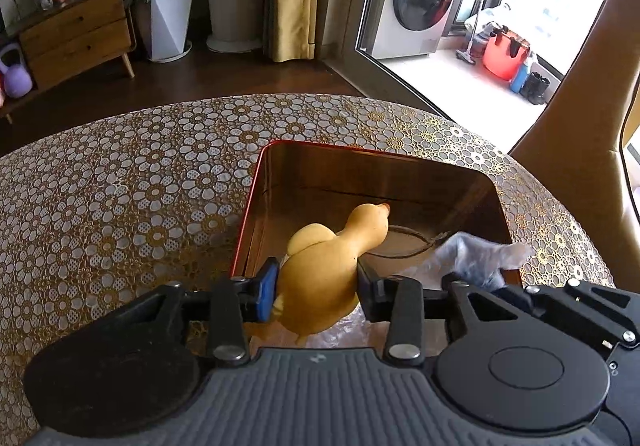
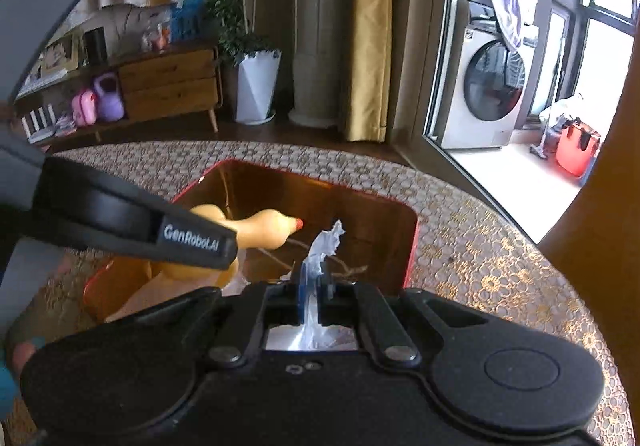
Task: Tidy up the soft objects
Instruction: 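Open both tools to drop the duck and plastic bag into the red box, then withdraw both tools from the red box back over the table, then grasp the blue printed mask with the left tool while the right tool grasps the cotton swab bag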
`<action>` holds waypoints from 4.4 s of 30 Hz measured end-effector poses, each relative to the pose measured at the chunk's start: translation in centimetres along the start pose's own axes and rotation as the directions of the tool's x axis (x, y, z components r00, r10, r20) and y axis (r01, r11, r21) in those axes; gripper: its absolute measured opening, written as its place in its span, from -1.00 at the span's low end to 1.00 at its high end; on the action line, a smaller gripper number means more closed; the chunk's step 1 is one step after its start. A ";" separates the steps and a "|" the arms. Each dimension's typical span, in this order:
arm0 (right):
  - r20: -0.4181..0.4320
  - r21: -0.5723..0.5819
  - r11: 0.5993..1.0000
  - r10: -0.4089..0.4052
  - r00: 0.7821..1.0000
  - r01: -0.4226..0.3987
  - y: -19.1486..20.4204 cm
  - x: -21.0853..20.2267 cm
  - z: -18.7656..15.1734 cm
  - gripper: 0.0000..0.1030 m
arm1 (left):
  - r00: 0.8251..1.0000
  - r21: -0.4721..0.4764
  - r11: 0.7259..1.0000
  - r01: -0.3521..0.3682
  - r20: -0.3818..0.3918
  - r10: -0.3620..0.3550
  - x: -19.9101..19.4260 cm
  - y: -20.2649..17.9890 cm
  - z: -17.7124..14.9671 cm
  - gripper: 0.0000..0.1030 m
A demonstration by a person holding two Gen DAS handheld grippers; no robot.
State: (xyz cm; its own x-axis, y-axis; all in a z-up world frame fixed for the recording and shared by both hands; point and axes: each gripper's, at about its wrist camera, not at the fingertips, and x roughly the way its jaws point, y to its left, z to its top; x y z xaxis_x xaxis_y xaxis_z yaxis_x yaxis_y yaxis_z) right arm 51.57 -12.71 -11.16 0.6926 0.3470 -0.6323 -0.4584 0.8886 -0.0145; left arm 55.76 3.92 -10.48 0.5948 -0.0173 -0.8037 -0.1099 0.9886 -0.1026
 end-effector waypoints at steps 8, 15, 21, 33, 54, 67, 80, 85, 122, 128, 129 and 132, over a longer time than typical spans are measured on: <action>-0.018 -0.055 0.998 0.030 0.999 -0.031 0.4 -0.2 -0.2 -0.89 | 0.999 -0.006 1.000 0.029 0.027 -0.029 -0.2 -0.1 0.1 0.12; 0.005 -0.075 0.996 0.048 0.999 -0.048 0.5 -1.0 -0.1 0.02 | 0.998 -0.027 0.999 0.044 0.053 -0.042 -2.0 0.0 0.4 0.16; 0.043 -0.090 0.995 0.054 0.998 -0.050 0.7 -3.1 0.3 0.39 | 0.996 -0.019 0.999 0.049 0.078 -0.048 -4.5 -0.4 0.0 0.18; 0.066 -0.100 0.993 0.074 0.995 -0.068 0.6 -9.7 0.1 0.63 | 0.989 0.031 0.998 0.045 0.141 -0.049 -11.6 -1.4 -1.6 0.18; 0.084 0.028 0.995 0.088 0.993 -0.091 -0.1 -21.6 -4.1 0.85 | 0.974 0.158 0.985 0.065 0.202 -0.097 -22.4 -1.3 -10.1 0.45; 0.054 0.108 0.989 0.093 0.994 -0.098 -0.1 -24.7 -9.3 0.92 | 0.978 0.146 0.981 0.129 0.145 -0.150 -25.0 1.0 -17.2 0.69; 0.023 0.128 0.987 0.098 0.995 -0.100 1.4 -24.0 -12.5 0.91 | 0.977 0.102 0.982 0.159 0.130 -0.172 -25.0 3.0 -23.2 0.96; -0.003 0.142 0.984 0.109 0.994 -0.107 1.9 -22.4 -13.4 0.89 | 0.984 0.099 0.989 0.107 0.135 -0.120 -24.0 2.8 -25.8 0.96; -0.157 0.140 0.990 0.015 0.988 0.008 3.0 -10.7 -14.5 0.54 | 0.994 0.120 0.991 -0.057 0.101 0.045 -14.8 0.5 -29.9 0.76; -0.152 0.064 0.996 -0.057 0.987 0.067 4.1 -10.6 -14.9 0.34 | 0.993 0.174 0.984 -0.024 0.120 0.003 -15.2 -0.4 -29.9 0.19; -0.151 0.063 0.996 -0.058 0.987 0.069 4.1 -10.7 -14.9 0.32 | 0.993 0.185 0.982 -0.021 0.122 -0.002 -15.3 -0.6 -30.0 0.07; -0.149 0.065 0.995 -0.061 0.987 0.072 4.2 -10.8 -14.8 0.19 | 0.992 0.205 0.979 0.007 0.121 -0.032 -15.3 -1.0 -30.0 -0.23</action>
State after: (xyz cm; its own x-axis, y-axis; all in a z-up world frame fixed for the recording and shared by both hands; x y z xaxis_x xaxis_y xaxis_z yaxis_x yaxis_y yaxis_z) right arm 33.91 -17.17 -15.86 0.6285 0.2431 -0.7389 -0.3702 0.9289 -0.0092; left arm 22.85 -1.32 -15.65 0.6900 -0.0309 -0.7232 0.0600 0.9981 0.0146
